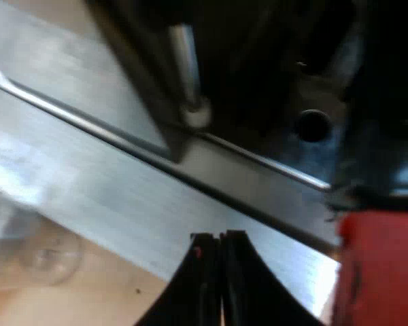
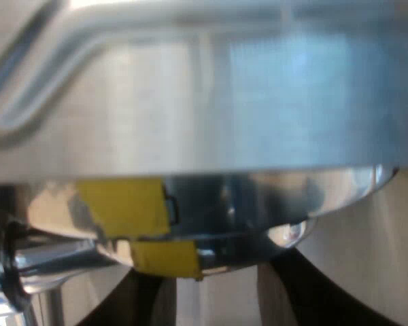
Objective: Put the handle in the coffee machine
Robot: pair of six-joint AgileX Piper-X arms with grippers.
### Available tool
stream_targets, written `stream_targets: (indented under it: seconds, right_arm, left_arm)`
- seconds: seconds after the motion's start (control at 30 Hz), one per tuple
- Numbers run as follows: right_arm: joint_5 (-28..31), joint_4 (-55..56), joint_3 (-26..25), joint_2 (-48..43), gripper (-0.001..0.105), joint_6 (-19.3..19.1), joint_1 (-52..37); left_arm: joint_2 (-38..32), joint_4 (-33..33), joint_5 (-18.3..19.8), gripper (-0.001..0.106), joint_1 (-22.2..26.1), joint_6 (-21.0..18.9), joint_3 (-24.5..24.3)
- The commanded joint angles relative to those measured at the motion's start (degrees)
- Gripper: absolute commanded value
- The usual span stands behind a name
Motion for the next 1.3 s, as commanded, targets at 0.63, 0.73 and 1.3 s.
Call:
stream_targets:
  seconds: [0.63,0.73,1.3]
  right_arm:
    - [1.53,-7.30,-1.31,-2.77,0.031,-0.98,-0.32]
    - [1.53,-7.30,-1.31,-2.77,0.031,-2.51,-0.32]
    - [1.53,-7.30,-1.31,-2.77,0.031,-2.56,-0.32]
  left_arm:
    - [-0.70,18.31,10.55,0.001,-0.63,0.62,-0.25]
    - [-0.70,20.26,12.02,0.001,-0.63,0.32,-0.25]
    - [-4.97,20.10,12.89,0.000,-0.93,-5.67,3.29]
